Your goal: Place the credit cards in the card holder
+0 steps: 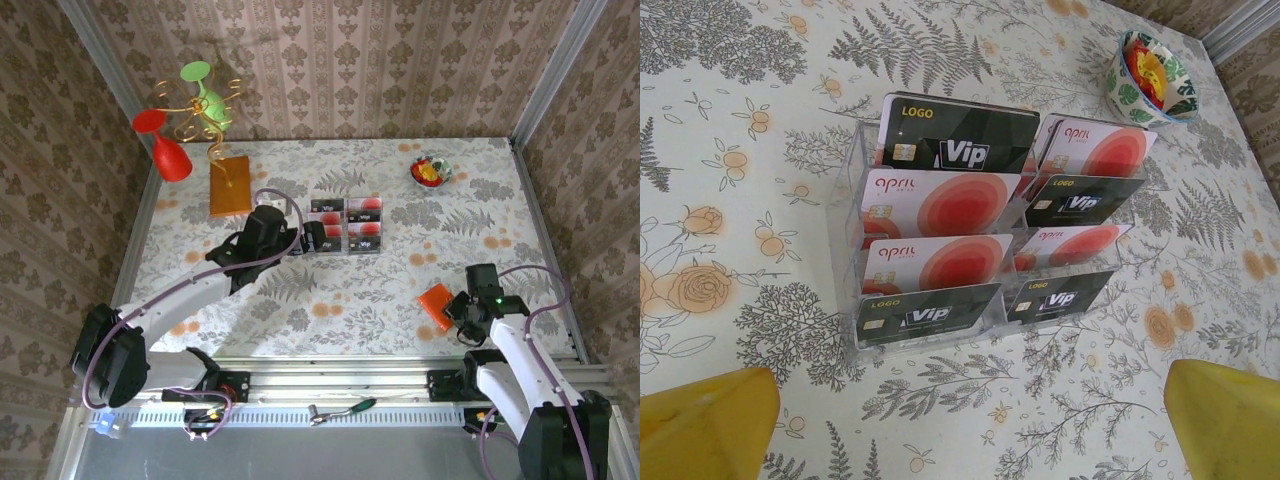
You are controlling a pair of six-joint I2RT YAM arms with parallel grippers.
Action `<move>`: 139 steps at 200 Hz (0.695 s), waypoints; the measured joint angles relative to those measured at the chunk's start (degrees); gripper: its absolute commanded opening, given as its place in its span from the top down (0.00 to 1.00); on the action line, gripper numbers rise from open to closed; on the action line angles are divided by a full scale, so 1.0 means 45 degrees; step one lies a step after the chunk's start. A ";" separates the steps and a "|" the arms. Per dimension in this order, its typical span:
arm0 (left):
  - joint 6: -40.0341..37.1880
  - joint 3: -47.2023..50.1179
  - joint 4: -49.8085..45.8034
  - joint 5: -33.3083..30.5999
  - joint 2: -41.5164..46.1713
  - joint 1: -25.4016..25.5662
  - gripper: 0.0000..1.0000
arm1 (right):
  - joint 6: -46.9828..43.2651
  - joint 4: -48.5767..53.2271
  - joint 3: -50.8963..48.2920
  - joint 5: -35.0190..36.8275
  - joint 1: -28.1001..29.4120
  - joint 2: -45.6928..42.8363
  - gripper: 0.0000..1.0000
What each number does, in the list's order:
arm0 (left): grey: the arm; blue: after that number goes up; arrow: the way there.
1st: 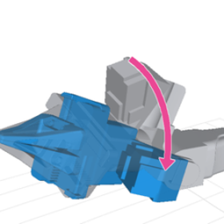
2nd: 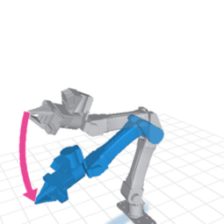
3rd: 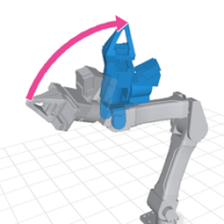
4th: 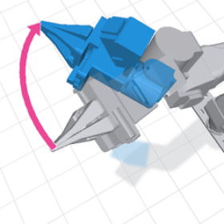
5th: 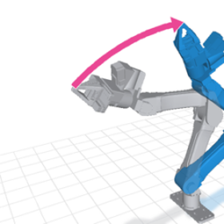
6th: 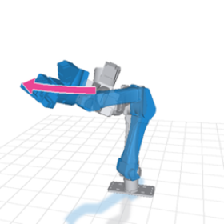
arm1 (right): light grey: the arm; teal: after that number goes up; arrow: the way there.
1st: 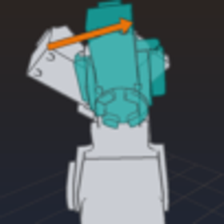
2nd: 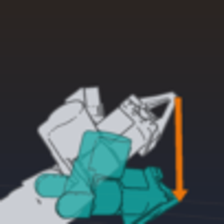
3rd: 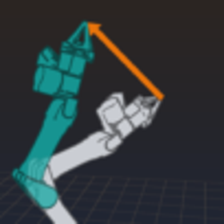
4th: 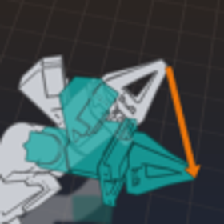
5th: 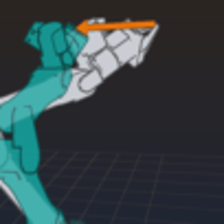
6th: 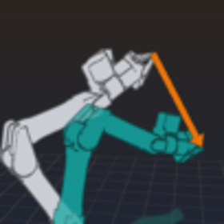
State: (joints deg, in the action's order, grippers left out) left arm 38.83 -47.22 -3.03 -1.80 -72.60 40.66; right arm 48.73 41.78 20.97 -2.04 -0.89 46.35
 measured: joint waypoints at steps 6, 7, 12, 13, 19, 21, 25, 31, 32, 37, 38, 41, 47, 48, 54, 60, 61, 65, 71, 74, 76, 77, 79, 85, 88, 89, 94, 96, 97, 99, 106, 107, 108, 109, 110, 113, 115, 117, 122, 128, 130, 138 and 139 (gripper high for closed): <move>0.0000 0.0000 0.0000 -0.0019 0.0000 0.0024 0.00 | 0.0029 -0.0053 -0.0019 -0.0019 0.0000 0.0000 0.63; 0.0000 0.0000 0.0000 -0.0029 0.0000 0.0034 0.00 | 0.0024 -0.0063 -0.0019 -0.0024 0.0000 0.0000 0.64; 0.0000 0.0000 0.0000 -0.0044 0.0000 0.0049 0.00 | 0.0063 -0.0117 -0.0024 -0.0039 0.0000 0.0000 0.67; 0.0000 0.0000 0.0000 -0.0044 -0.0005 0.0049 0.00 | 0.0049 -0.0126 -0.0024 -0.0044 0.0000 0.0000 0.67; 0.0000 0.0000 0.0000 -0.0049 -0.0005 0.0068 0.00 | 0.0112 -0.0185 -0.0029 -0.0044 0.0000 0.0000 0.71; 0.0000 0.0000 0.0000 -0.0049 -0.0005 0.0073 0.00 | 0.0044 -0.0214 -0.0029 -0.0053 0.0000 0.0000 0.72; 0.0000 0.0000 0.0000 -0.0053 -0.0005 0.0102 0.00 | 0.0151 -0.0257 -0.0034 -0.0044 0.0000 0.0000 0.76; 0.0000 0.0000 0.0000 -0.0068 -0.0010 0.0117 0.00 | 0.0155 -0.0311 -0.0044 -0.0063 0.0000 0.0000 0.81; 0.0000 0.0000 0.0000 -0.0073 -0.0005 0.0117 0.00 | 0.0175 -0.0321 -0.0049 -0.0063 0.0000 0.0000 0.82; 0.0000 0.0000 0.0000 -0.0092 -0.0010 0.0126 0.00 | 0.0155 -0.0350 -0.0058 -0.0083 0.0000 0.0000 0.88; 0.0000 0.0000 0.0000 -0.0097 -0.0010 0.0126 0.00 | 0.0194 -0.0359 -0.0058 -0.0083 0.0000 0.0000 0.88; 0.0000 0.0000 0.0000 -0.0097 -0.0010 0.0126 0.00 | 0.0131 -0.0393 -0.0078 -0.0107 0.0000 0.0000 0.92; 0.0000 0.0000 0.0000 -0.0117 -0.0005 0.0126 0.00 | 0.0160 -0.0471 -0.0102 -0.0165 0.0000 -0.0005 1.00; 0.0000 0.0000 0.0000 -0.0117 -0.0010 0.0126 0.00 | 0.0107 -0.0476 -0.0102 -0.0180 0.0000 -0.0005 1.00; 0.0000 0.0000 0.0000 -0.0141 -0.0010 0.0126 0.00 | 0.0136 -0.0529 -0.0112 -0.0233 0.0000 -0.0005 1.00; 0.0000 0.0000 0.0000 -0.0151 -0.0010 0.0126 0.00 | 0.0136 -0.0597 -0.0112 -0.0287 -0.0010 -0.0019 1.00; 0.0000 0.0000 0.0000 -0.0151 -0.0010 0.0126 0.00 | 0.0151 -0.0602 -0.0112 -0.0287 -0.0015 -0.0024 1.00; 0.0000 0.0000 0.0000 -0.0165 -0.0010 0.0126 0.00 | 0.0160 -0.0631 -0.0112 -0.0316 -0.0010 -0.0034 1.00; 0.0000 0.0000 0.0000 -0.0185 -0.0010 0.0126 0.00 | 0.0155 -0.0665 -0.0112 -0.0374 -0.0010 -0.0058 1.00; 0.0000 0.0000 0.0000 -0.0189 -0.0010 0.0126 0.00 | 0.0160 -0.0680 -0.0112 -0.0408 -0.0010 -0.0078 1.00; 0.0000 0.0000 0.0000 -0.0194 -0.0010 0.0126 0.00 | 0.0155 -0.0685 -0.0112 -0.0423 -0.0015 -0.0092 1.00; 0.0000 0.0000 0.0000 -0.0194 -0.0010 0.0126 0.00 | 0.0160 -0.0704 -0.0117 -0.0452 -0.0015 -0.0097 1.00; 0.0000 0.0000 0.0000 -0.0199 -0.0010 0.0126 0.00 | 0.0155 -0.0714 -0.0117 -0.0476 -0.0019 -0.0107 1.00; 0.0000 0.0000 0.0000 -0.0228 -0.0010 0.0126 0.00 | 0.0151 -0.0792 -0.0126 -0.0627 -0.0024 -0.0175 1.00; 0.0000 0.0000 -0.0005 -0.0233 -0.0010 0.0126 0.00 | 0.0146 -0.0821 -0.0131 -0.0699 -0.0024 -0.0223 1.00; 0.0000 0.0000 0.0000 -0.0233 -0.0010 0.0126 0.00 | 0.0146 -0.0831 -0.0131 -0.0714 -0.0024 -0.0238 1.00; 0.0005 0.0000 -0.0005 -0.0238 -0.0010 0.0126 0.00 | 0.0117 -0.0899 -0.0131 -0.0840 -0.0024 -0.0316 1.00; 0.0010 0.0000 -0.0005 -0.0238 -0.0010 0.0131 0.00 | 0.0117 -0.0923 -0.0131 -0.0918 -0.0024 -0.0364 1.00; 0.0010 0.0000 -0.0005 -0.0238 -0.0010 0.0131 0.00 | 0.0117 -0.0962 -0.0131 -0.0986 -0.0024 -0.0393 1.00; 0.0015 0.0000 -0.0005 -0.0238 -0.0010 0.0131 0.00 | 0.0112 -0.0981 -0.0131 -0.1039 -0.0024 -0.0442 1.00; 0.0039 0.0000 -0.0005 -0.0243 -0.0010 0.0136 0.00 | 0.0112 -0.1107 -0.0131 -0.1355 -0.0024 -0.0656 1.00; 0.0039 0.0000 -0.0005 -0.0238 -0.0005 0.0136 0.00 | 0.0117 -0.1122 -0.0131 -0.1413 -0.0024 -0.0695 1.00; 0.0039 0.0000 -0.0005 -0.0238 -0.0005 0.0136 0.00 | 0.0117 -0.1132 -0.0131 -0.1447 -0.0024 -0.0724 1.00; 0.0044 0.0000 -0.0005 -0.0238 -0.0005 0.0136 0.00 | 0.0112 -0.1161 -0.0131 -0.1501 -0.0024 -0.0767 1.00; 0.0044 0.0000 -0.0005 -0.0238 -0.0005 0.0136 0.00 | 0.0117 -0.1175 -0.0131 -0.1540 -0.0024 -0.0787 1.00; 0.0044 0.0000 -0.0005 -0.0238 -0.0005 0.0136 0.00 | 0.0117 -0.1239 -0.0131 -0.1681 -0.0024 -0.0874 1.00; 0.0049 0.0005 0.0000 -0.0238 0.0000 0.0136 0.00 | 0.0121 -0.1277 -0.0131 -0.1797 -0.0024 -0.0947 1.00; 0.0053 0.0015 0.0000 -0.0238 0.0005 0.0136 0.00 | 0.0121 -0.1331 -0.0131 -0.1914 -0.0024 -0.1015 1.00; 0.0083 0.0044 0.0015 -0.0238 0.0034 0.0136 0.00 | 0.0131 -0.1447 -0.0126 -0.2152 -0.0024 -0.1161 1.00; 0.0131 0.0136 0.0068 -0.0238 0.0092 0.0136 0.00 | 0.0170 -0.1593 -0.0126 -0.2443 -0.0024 -0.1311 1.00; 0.0136 0.0175 0.0092 -0.0238 0.0126 0.0136 0.00 | 0.0209 -0.1637 -0.0126 -0.2589 -0.0019 -0.1370 1.00; 0.0204 0.0355 0.0155 -0.0233 0.0262 0.0136 0.00 | 0.0277 -0.1870 -0.0117 -0.3016 -0.0010 -0.1540 1.00; 0.0214 0.0374 0.0165 -0.0233 0.0277 0.0136 0.00 | 0.0301 -0.1919 -0.0117 -0.3099 0.0000 -0.1564 1.00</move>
State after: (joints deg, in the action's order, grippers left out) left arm 39.79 -45.54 -2.28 -2.85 -71.35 41.28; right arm 50.09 33.15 20.45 -15.99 -0.89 39.31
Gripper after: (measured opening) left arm 0.999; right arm 0.067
